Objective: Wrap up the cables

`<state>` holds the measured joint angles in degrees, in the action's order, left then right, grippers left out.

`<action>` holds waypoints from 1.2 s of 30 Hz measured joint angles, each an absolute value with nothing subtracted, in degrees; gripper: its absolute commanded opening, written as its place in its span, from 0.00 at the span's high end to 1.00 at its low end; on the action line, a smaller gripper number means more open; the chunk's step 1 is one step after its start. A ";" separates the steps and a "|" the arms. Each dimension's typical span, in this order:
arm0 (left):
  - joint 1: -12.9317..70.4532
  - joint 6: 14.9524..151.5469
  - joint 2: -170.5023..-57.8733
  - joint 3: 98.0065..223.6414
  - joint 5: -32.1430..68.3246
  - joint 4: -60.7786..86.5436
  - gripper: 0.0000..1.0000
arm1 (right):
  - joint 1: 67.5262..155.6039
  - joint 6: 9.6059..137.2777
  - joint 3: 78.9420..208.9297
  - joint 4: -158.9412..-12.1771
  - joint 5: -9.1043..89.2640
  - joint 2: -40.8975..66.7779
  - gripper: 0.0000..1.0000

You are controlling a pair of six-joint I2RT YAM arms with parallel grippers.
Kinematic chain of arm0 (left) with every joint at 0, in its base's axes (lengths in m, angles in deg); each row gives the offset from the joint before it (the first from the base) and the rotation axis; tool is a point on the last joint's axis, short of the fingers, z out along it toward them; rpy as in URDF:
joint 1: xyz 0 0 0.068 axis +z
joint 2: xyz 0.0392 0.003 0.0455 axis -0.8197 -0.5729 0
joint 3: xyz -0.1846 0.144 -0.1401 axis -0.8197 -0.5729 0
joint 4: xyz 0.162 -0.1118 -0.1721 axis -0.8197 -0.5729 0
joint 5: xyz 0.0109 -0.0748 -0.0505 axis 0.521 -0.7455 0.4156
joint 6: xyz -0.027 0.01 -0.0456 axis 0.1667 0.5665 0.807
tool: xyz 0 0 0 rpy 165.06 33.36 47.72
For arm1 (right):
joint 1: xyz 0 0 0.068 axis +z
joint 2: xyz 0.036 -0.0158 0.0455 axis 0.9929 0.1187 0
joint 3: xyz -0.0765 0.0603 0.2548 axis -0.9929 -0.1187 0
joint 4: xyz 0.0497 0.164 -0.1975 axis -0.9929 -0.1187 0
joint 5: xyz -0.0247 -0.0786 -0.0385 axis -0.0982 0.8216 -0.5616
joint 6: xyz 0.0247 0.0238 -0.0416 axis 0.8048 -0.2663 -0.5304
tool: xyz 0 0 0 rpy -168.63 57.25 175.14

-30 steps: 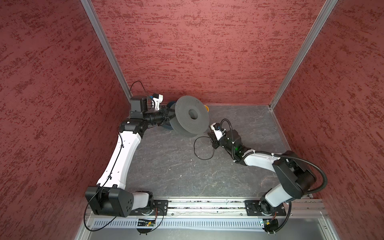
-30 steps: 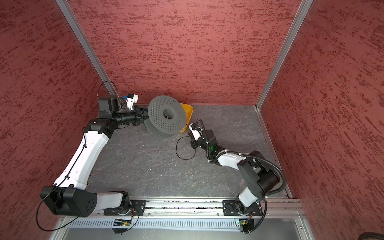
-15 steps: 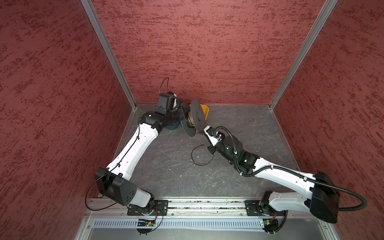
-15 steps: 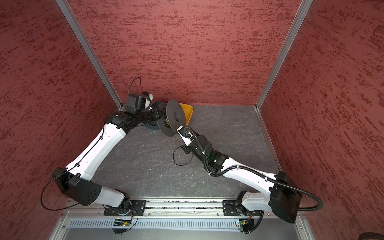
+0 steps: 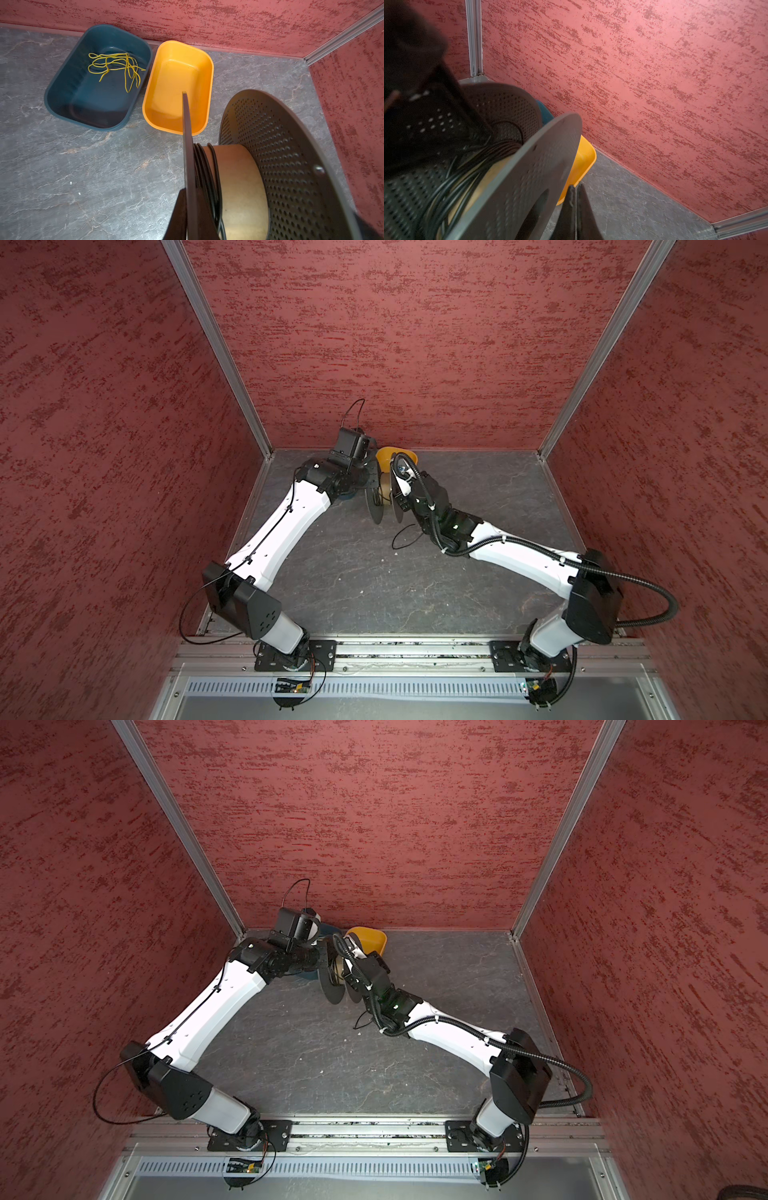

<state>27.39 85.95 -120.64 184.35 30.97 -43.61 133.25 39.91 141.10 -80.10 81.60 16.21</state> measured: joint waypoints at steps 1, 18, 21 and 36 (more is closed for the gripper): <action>27.37 84.84 -120.58 184.35 30.40 -44.50 1.00 | 132.70 40.41 141.86 -80.52 80.55 16.18 0.85; 31.48 79.00 -114.61 184.24 13.40 -45.73 1.00 | 111.93 51.51 148.02 -92.65 41.53 22.22 0.92; 35.30 80.14 -113.32 183.26 8.39 -44.61 1.00 | 110.03 53.00 143.76 -88.06 33.09 22.70 0.89; 40.24 86.19 -107.11 182.25 -10.47 -43.15 1.00 | 104.26 61.46 118.50 -63.89 18.71 24.12 0.20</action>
<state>40.24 86.19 -107.11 182.25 -10.47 -43.15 104.26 61.46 118.50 -63.89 18.71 24.12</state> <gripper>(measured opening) 0.088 0.750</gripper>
